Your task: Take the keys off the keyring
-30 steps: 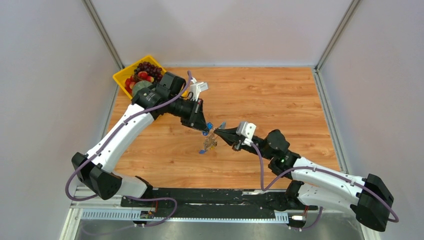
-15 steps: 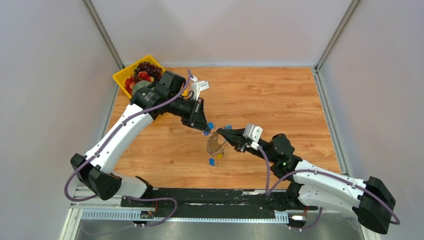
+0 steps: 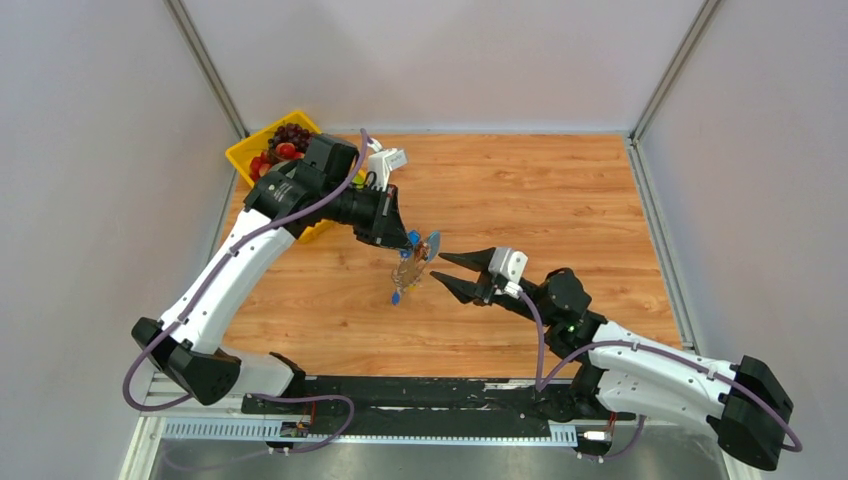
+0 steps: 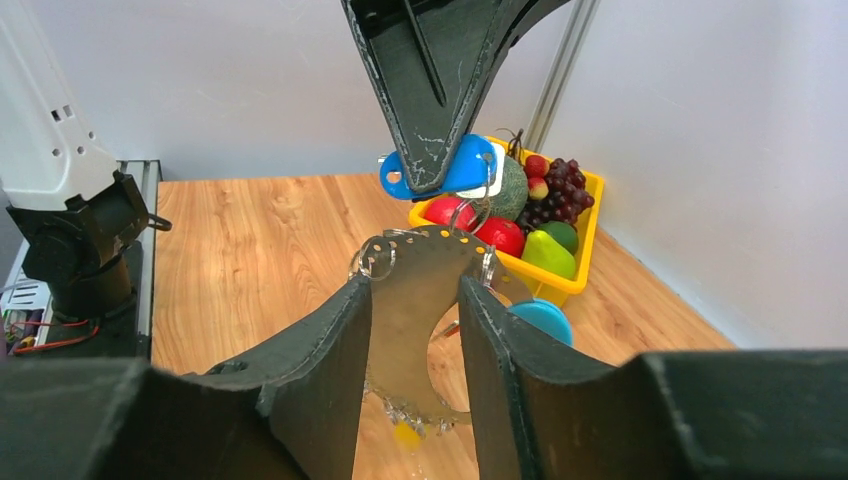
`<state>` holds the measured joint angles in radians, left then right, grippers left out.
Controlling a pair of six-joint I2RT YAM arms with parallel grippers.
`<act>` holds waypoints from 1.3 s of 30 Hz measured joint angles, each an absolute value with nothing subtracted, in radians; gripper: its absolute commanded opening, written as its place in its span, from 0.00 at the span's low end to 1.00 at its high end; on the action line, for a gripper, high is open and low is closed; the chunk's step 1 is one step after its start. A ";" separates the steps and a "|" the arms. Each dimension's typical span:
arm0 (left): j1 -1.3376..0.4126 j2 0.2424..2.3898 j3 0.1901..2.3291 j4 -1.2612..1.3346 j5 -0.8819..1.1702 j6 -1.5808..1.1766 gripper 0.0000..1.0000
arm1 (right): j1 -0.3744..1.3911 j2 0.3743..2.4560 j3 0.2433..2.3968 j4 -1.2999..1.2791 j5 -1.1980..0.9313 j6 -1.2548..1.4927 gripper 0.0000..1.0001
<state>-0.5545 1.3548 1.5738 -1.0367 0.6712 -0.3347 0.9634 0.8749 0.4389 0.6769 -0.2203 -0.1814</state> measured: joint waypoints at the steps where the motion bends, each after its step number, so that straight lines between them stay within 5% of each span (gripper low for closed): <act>1: -0.555 1.350 1.575 -1.037 0.669 -0.335 0.00 | 0.963 0.878 0.445 0.668 -0.224 -0.181 0.41; 10: -0.555 1.337 1.578 -1.040 0.667 -0.335 0.00 | 0.963 0.965 0.553 0.613 -0.253 -0.173 0.33; 39: -0.555 1.289 1.534 -0.995 0.699 -0.381 0.00 | 0.963 1.098 0.645 0.596 -0.237 -0.162 0.30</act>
